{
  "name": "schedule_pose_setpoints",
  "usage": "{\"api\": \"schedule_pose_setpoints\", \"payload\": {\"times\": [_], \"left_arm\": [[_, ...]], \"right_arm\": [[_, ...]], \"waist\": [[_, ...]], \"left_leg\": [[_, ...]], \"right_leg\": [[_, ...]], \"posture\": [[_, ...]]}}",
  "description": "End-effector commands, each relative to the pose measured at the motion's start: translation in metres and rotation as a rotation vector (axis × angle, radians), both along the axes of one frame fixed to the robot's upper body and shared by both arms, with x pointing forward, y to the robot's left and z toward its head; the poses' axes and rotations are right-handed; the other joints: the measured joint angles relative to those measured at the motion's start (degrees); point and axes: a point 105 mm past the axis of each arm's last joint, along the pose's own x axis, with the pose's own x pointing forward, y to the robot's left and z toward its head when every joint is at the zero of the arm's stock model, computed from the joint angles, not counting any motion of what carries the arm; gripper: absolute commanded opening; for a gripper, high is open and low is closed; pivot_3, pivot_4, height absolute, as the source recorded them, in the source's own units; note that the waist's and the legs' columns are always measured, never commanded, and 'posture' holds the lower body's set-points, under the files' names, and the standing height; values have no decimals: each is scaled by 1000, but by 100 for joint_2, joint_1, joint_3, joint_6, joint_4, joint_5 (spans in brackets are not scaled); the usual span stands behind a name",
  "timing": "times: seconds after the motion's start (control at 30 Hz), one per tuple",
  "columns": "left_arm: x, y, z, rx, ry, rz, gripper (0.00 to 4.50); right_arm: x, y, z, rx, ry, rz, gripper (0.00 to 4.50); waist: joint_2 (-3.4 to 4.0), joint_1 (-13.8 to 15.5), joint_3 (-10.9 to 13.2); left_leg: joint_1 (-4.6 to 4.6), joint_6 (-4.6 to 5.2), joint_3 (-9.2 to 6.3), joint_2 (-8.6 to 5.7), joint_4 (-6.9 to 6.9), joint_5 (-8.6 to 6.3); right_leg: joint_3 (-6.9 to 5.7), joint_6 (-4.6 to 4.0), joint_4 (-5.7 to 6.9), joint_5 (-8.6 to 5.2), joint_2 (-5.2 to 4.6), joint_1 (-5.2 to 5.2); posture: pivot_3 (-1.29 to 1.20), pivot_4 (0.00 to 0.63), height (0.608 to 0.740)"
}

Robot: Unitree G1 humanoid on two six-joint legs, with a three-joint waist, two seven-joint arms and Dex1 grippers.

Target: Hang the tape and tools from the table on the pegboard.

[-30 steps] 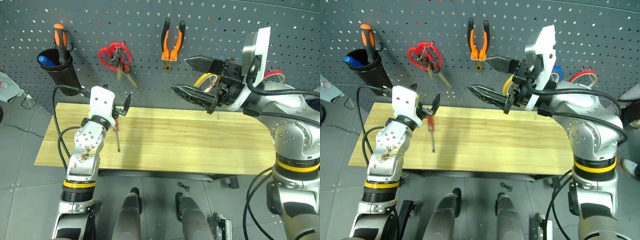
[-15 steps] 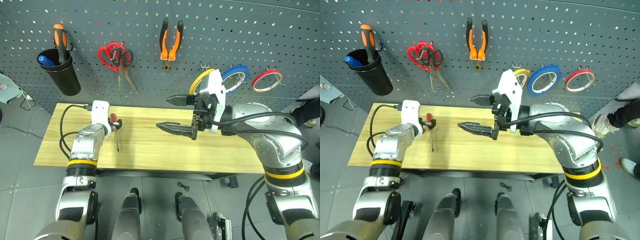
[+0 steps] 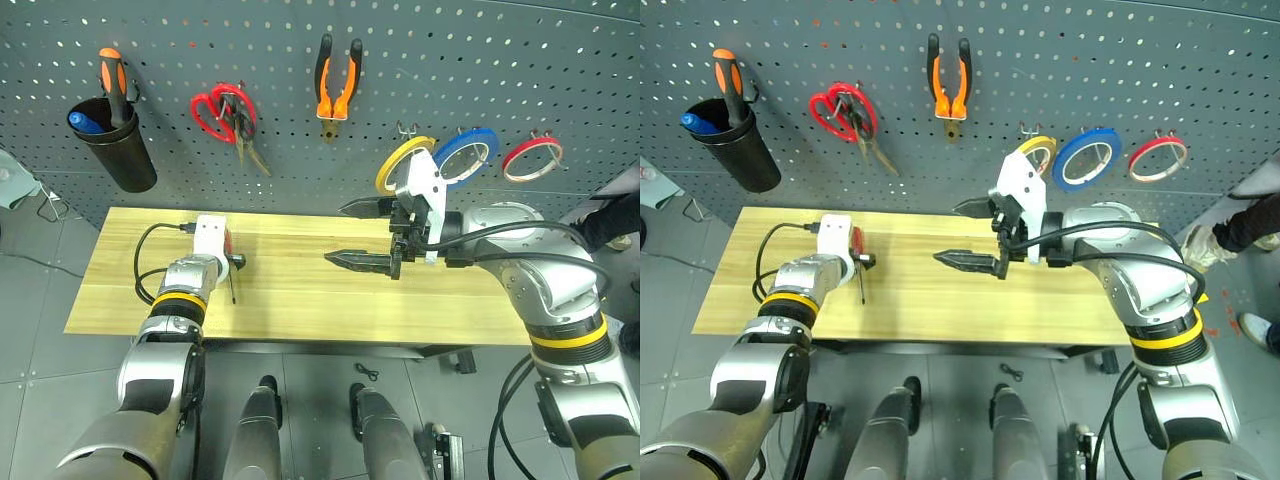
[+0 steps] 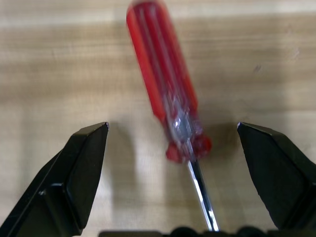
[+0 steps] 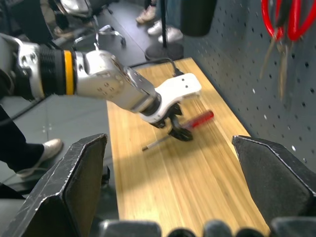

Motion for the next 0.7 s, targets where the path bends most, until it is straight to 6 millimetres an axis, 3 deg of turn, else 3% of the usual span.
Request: {"api": "schedule_pose_setpoints", "payload": {"times": [0.03,0.2,0.33,0.47,0.7], "left_arm": [[2,2,1,-25,-4,31,3141],[4,3,7,-27,-22,37,723],[6,2,16,-68,-47,32,627],[-3,-1,47,-34,-189,-97,627],[-83,-35,111,74,-544,-301,627]], "right_arm": [[-1,-4,5,-5,-45,9,4500],[1,-5,5,-5,-51,7,4500],[2,-5,7,2,-63,3,4500],[-7,-7,17,42,-83,6,4500],[-36,-6,41,193,-80,51,4500]], "waist": [[0,0,0],[0,-14,1],[0,-3,2],[0,-9,2],[0,38,2]], "left_leg": [[0,0,0,0,0,0],[0,0,1,0,-1,0],[0,-1,1,0,-3,0],[-3,-3,1,0,-8,1],[0,-10,2,4,-44,4]], "right_leg": [[0,0,0,0,0,0],[1,1,0,0,0,0],[0,1,-1,-1,0,-1],[1,-1,-5,0,0,-3],[1,-51,-9,27,-3,-12]], "posture": [[-8,372,740],[7,372,740],[15,356,740],[29,343,740],[104,312,740]]}}
